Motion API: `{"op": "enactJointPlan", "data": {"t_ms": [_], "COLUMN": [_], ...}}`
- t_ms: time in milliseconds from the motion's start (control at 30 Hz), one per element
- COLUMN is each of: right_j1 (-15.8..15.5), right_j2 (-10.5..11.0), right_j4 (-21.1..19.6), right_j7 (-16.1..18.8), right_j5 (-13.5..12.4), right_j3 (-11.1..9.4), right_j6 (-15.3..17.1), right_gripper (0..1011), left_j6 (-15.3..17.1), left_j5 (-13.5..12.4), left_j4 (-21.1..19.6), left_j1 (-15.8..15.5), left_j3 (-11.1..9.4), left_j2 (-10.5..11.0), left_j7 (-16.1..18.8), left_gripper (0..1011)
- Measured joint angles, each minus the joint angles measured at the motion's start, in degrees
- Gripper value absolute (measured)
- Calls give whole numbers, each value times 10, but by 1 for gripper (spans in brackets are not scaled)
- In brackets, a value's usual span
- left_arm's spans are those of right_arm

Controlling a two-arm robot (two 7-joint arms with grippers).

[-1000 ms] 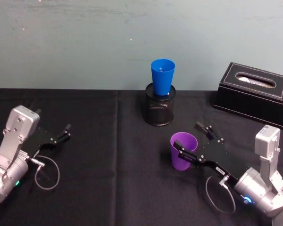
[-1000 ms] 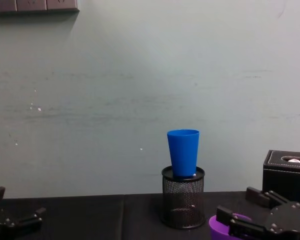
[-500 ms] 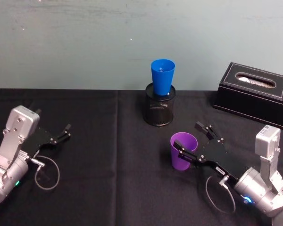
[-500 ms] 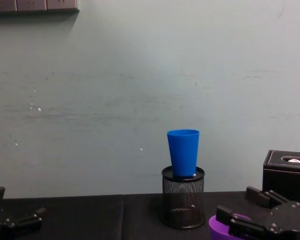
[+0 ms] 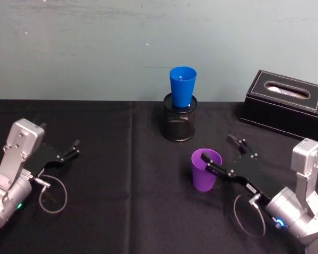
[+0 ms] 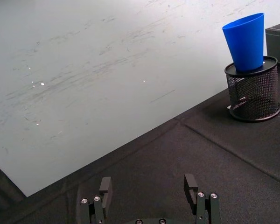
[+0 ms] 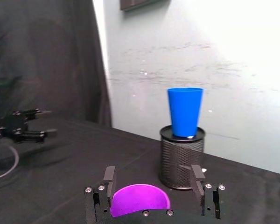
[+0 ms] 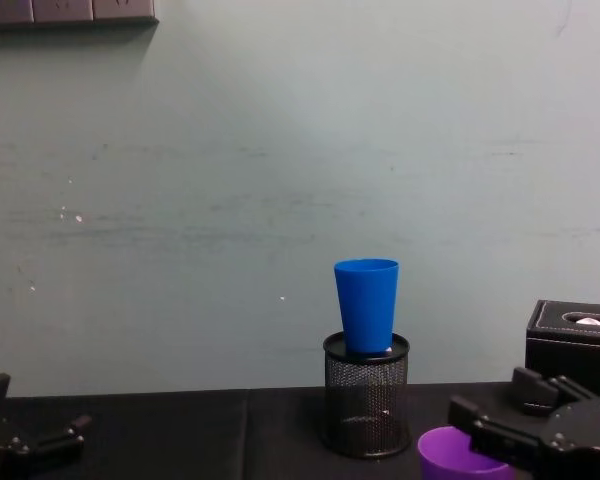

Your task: Pick up one cup with a gripper and tap it against the other cup.

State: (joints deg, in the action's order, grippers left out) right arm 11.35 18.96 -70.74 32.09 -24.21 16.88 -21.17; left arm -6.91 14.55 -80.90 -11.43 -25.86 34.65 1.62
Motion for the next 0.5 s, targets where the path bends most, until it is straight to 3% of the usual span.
{"op": "enactJointPlan", "data": {"t_ms": [500], "right_j1": [-29], "right_j2": [-29], "right_j4": [-23], "right_j7": [-114], "right_j5": [52], "right_j3": [-45], "right_j6": [13], "right_gripper": [1000], "left_j6": [0], "left_j5": [0], "left_j4": [0], "left_j1": [0], "left_j3": [0], "left_j2": [0], "left_j7": [0], "left_gripper": [1012]}}
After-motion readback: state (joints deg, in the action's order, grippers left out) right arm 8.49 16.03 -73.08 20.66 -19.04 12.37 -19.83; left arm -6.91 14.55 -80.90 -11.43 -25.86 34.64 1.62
